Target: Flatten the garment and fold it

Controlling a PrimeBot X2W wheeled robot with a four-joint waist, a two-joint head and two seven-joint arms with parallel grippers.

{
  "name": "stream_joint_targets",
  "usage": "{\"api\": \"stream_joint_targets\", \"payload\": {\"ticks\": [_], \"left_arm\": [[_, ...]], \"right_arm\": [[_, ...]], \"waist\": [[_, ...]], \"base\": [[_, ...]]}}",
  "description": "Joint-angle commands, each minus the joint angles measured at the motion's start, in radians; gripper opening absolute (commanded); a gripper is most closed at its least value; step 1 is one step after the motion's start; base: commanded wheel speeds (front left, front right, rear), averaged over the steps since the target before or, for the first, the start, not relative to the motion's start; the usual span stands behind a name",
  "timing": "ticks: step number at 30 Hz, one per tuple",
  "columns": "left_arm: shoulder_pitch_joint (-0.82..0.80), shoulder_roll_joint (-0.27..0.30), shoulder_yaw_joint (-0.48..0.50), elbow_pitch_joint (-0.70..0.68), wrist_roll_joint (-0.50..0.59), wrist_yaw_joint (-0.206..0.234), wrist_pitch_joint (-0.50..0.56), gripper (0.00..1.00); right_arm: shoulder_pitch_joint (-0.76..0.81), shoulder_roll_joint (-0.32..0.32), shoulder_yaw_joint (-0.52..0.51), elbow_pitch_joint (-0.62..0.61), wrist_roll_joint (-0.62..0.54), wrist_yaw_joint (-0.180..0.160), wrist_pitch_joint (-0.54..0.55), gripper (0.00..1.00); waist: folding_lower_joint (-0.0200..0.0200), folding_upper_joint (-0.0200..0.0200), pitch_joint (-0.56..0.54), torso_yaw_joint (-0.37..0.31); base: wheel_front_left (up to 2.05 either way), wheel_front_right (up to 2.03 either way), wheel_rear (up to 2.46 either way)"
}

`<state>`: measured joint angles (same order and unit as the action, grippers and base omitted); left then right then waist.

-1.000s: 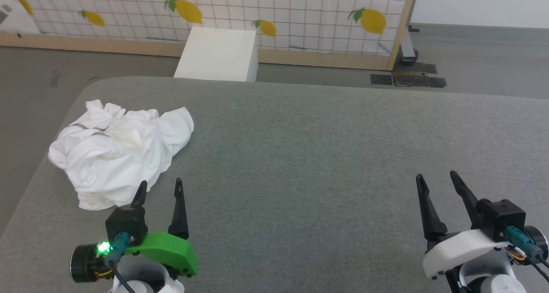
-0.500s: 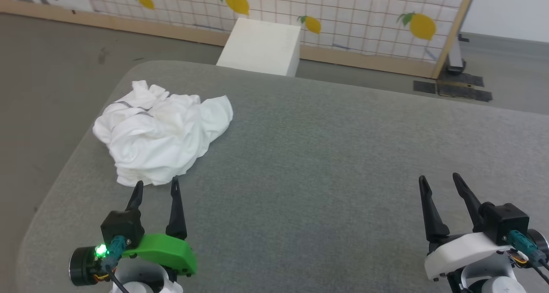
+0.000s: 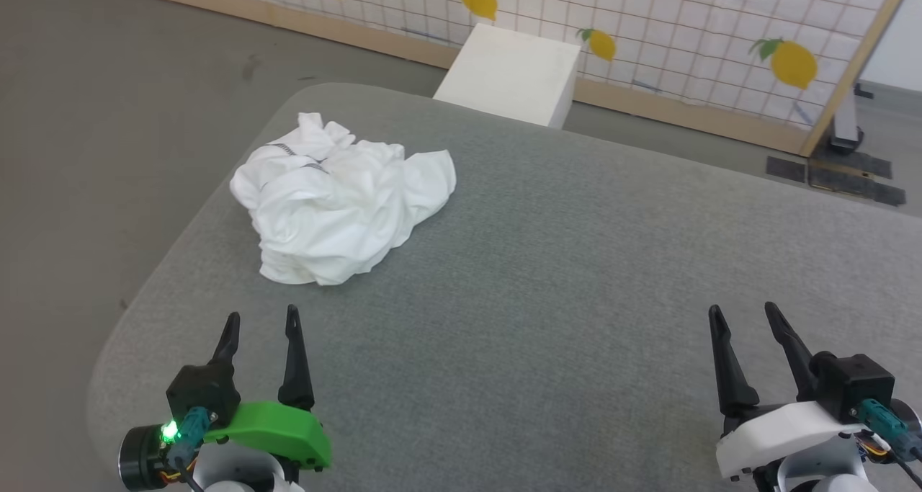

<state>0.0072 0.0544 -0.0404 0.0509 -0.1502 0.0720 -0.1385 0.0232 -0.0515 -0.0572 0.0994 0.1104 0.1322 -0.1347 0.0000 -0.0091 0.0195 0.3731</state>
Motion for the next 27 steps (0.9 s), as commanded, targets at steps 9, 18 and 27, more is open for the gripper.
{"api": "stream_joint_targets", "payload": {"ticks": [9, 18, 27], "left_arm": [[0.019, -0.003, -0.008, 0.006, -0.014, 0.017, -0.028, 1.0], [0.02, -0.003, -0.013, 0.008, -0.02, 0.022, -0.048, 1.0], [0.024, -0.003, -0.021, 0.02, -0.034, 0.026, -0.066, 1.0]], "right_arm": [[0.018, 0.001, -0.005, 0.023, 0.009, -0.001, -0.03, 1.0], [0.025, 0.001, -0.009, 0.029, 0.014, -0.001, -0.041, 1.0], [0.032, 0.001, -0.016, 0.037, 0.018, -0.001, -0.055, 1.0]], "waist": [[0.0, 0.0055, 0.002, 0.067], [0.0, 0.0061, 0.0, 0.114], [0.0, 0.0068, 0.002, 0.157]], "base": [[-0.01, -0.01, -0.01], [0.0, 0.0, 0.0], [0.0, 0.0, 0.0]]}}
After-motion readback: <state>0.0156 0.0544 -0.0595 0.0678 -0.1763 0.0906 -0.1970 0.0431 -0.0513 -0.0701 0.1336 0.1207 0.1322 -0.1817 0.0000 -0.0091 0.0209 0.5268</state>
